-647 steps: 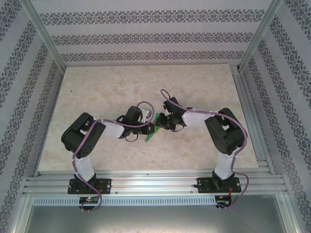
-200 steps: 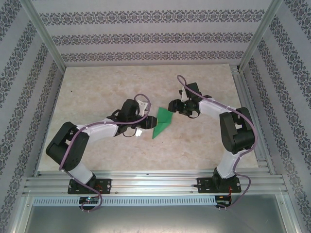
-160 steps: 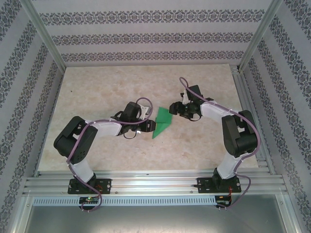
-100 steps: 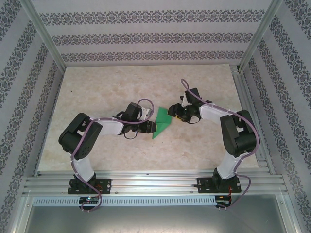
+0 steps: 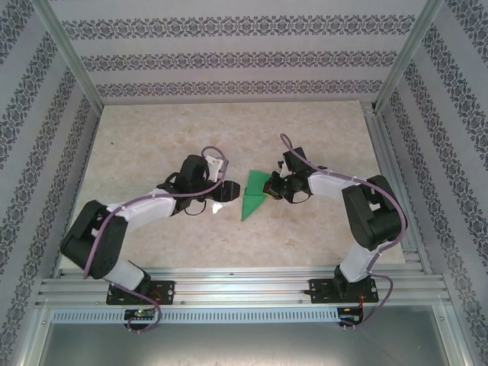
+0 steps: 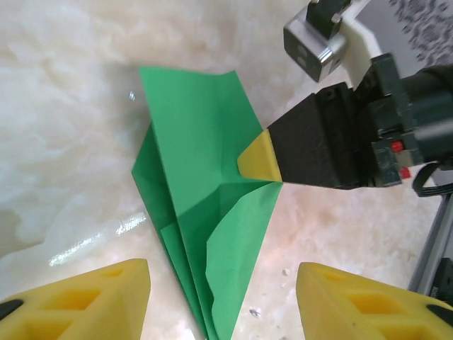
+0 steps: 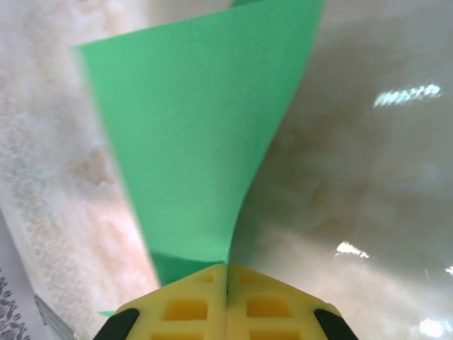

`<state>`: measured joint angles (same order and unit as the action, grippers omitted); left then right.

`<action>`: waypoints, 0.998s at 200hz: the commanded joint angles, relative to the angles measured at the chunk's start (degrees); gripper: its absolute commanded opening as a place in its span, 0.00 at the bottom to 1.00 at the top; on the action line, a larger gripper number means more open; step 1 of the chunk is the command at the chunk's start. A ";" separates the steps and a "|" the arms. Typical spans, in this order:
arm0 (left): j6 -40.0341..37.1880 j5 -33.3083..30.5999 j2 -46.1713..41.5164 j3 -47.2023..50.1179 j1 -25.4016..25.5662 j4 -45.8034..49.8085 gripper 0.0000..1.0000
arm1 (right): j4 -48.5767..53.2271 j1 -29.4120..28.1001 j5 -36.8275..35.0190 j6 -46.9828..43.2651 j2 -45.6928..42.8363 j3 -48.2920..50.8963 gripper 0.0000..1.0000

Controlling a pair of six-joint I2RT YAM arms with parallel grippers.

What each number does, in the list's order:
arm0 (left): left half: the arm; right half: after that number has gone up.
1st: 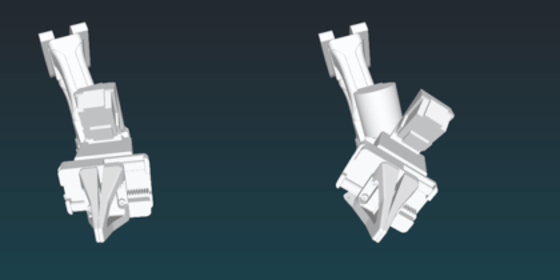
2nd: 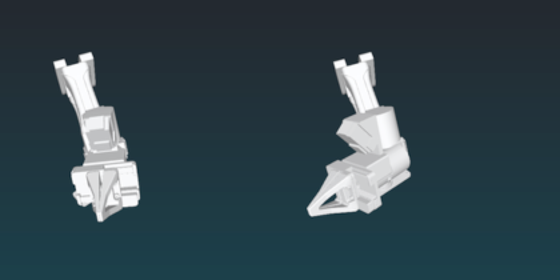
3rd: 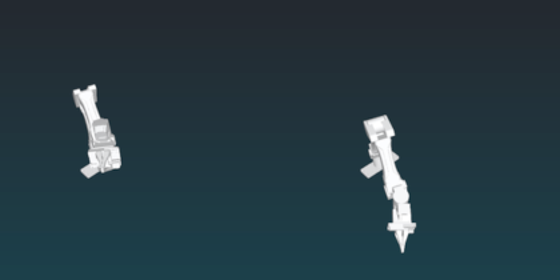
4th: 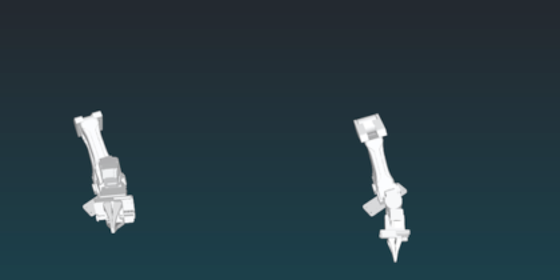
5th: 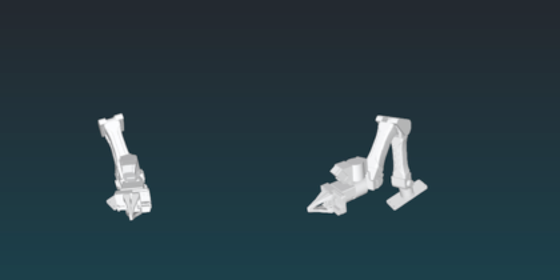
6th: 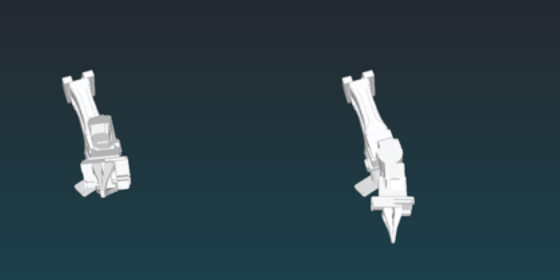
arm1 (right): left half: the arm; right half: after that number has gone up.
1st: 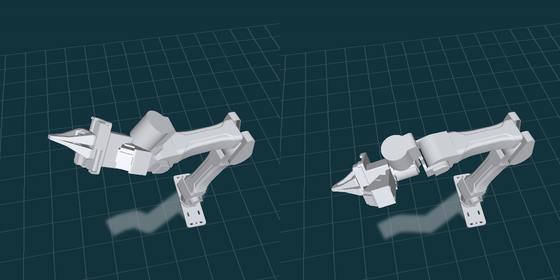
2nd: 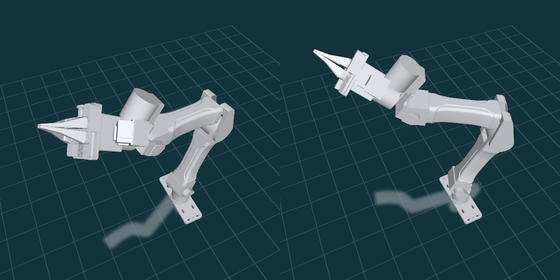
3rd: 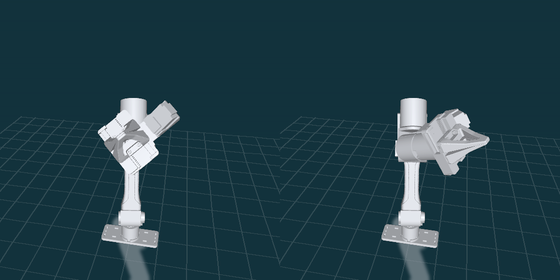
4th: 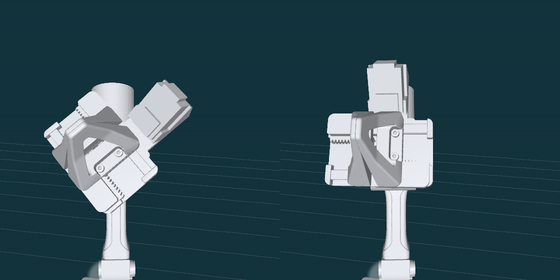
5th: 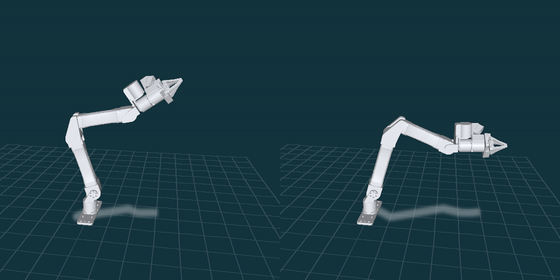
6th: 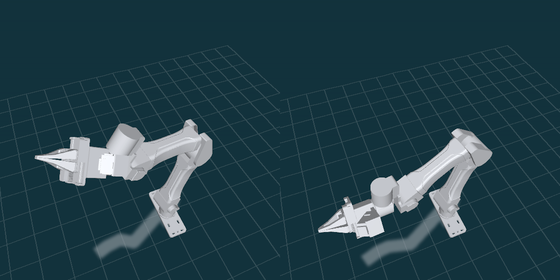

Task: Fold a paper plane with a square sheet of paper (fold left side to right side)
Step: Move the paper to the center of the table, then fold the wing for the fifth time at the center of the table.

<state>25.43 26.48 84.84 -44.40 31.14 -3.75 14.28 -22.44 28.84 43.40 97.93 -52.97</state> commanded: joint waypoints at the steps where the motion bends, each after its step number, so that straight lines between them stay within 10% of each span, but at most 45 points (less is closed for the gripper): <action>1: -2.81 -1.50 -7.35 3.84 -0.40 4.18 0.58 | 5.01 -1.19 1.06 -2.04 -5.44 1.11 0.00; 72: 6.66 5.45 -3.98 12.50 3.24 -9.23 0.59 | 10.42 -3.23 0.87 -7.44 -1.24 0.72 0.07; 97: 8.56 5.72 -1.52 11.41 5.21 -12.55 0.48 | 10.71 -2.88 -1.39 -9.70 -5.17 0.98 0.25; 127: 7.31 5.54 2.00 7.95 7.17 -10.62 0.49 | 11.25 -2.09 -2.69 -13.00 -9.77 2.38 0.41; 200: 1.99 4.39 13.37 -0.41 7.27 -4.56 0.51 | 10.36 -0.64 -3.48 -15.47 -14.59 8.03 0.46</action>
<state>30.85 30.98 95.04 -41.69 37.95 -10.70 24.49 -23.49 27.00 30.61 84.44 -46.17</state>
